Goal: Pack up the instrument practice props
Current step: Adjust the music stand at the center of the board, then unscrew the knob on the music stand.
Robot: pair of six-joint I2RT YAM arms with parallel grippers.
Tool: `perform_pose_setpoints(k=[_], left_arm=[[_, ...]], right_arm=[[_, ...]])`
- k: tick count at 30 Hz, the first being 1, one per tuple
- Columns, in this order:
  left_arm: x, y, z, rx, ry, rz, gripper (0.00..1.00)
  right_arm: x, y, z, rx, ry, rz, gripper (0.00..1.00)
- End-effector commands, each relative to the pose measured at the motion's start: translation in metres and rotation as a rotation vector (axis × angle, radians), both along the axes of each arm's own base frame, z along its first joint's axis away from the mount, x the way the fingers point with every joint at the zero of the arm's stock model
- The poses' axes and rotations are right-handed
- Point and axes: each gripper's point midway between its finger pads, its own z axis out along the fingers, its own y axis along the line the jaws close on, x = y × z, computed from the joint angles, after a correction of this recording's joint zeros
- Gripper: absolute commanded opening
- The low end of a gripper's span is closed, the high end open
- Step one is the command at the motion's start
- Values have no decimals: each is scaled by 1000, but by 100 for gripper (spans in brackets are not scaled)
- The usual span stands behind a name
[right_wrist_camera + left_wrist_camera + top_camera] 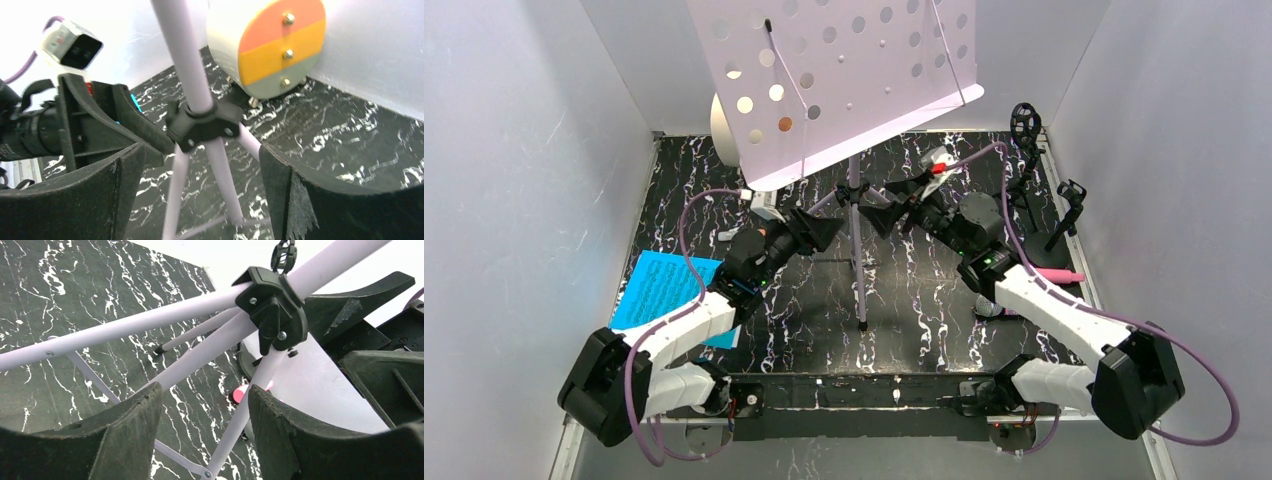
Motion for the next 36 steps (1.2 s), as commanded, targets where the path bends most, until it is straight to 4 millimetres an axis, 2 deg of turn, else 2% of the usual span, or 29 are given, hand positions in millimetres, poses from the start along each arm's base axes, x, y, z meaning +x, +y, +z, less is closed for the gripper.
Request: perform_pose_setpoints(k=[1,8,12,16,21,23,28,33,36], left_arm=[[-11,4,38,-154,-39,-93,62],[-2,15,65,-263,-21,-82,64],[3,12,71,-288,-6,-90,64],[7,12,75,-293,-8,-85,64],[13,6,73,-293,19,-99,63],[15,6,72,-289,20,-101,62],[17,4,70,-144,-72,-113,63],[17,6,68,51,-197,-133,64],[20,16,62,197,-290,-97,66]], right_arm=[[6,21,55,46,-179,-17,89],[23,44,68,69,-253,-83,76],[36,53,66,61,-270,-102,69],[40,60,64,60,-279,-93,62],[43,60,66,58,-290,-108,45],[42,59,64,54,-291,-109,34],[47,55,59,30,-264,-139,3],[48,51,48,9,-231,-151,1],[47,52,44,-6,-214,-139,1]])
